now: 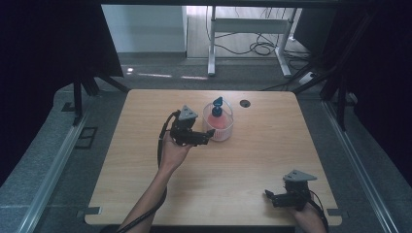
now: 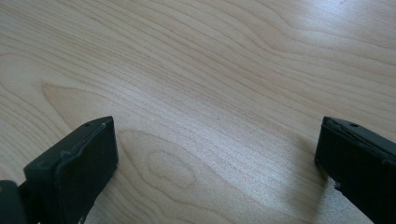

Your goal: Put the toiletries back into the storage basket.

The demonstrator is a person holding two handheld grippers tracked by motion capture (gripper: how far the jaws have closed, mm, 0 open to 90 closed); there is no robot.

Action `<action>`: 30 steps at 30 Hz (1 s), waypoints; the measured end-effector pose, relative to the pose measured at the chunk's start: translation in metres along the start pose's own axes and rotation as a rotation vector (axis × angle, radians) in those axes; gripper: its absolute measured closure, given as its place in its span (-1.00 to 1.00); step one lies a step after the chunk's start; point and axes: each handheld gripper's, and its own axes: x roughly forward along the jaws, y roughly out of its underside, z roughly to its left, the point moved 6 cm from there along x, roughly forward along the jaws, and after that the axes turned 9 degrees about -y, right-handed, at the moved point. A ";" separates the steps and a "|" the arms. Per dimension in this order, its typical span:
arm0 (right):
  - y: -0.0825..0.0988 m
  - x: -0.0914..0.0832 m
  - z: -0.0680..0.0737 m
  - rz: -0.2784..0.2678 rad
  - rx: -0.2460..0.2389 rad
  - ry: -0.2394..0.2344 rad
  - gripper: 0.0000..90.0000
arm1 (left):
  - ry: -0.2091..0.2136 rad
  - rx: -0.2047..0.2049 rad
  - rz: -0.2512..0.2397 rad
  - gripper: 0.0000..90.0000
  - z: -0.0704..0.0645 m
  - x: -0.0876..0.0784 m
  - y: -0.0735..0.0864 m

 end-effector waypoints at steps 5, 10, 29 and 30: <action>0.000 0.000 0.000 0.000 0.001 0.000 -1.00 | 0.006 -0.009 -0.001 -0.75 0.002 -0.004 0.006; 0.000 0.000 0.000 0.000 0.001 0.001 -1.00 | 0.010 -0.017 -0.006 -0.75 0.003 -0.009 0.010; 0.000 0.000 0.001 0.000 0.003 0.002 -1.00 | 0.038 -0.047 -0.034 -0.73 0.000 -0.035 0.038; 0.000 0.000 0.000 0.000 0.002 0.003 -1.00 | 0.039 -0.049 -0.033 -0.72 0.000 -0.036 0.039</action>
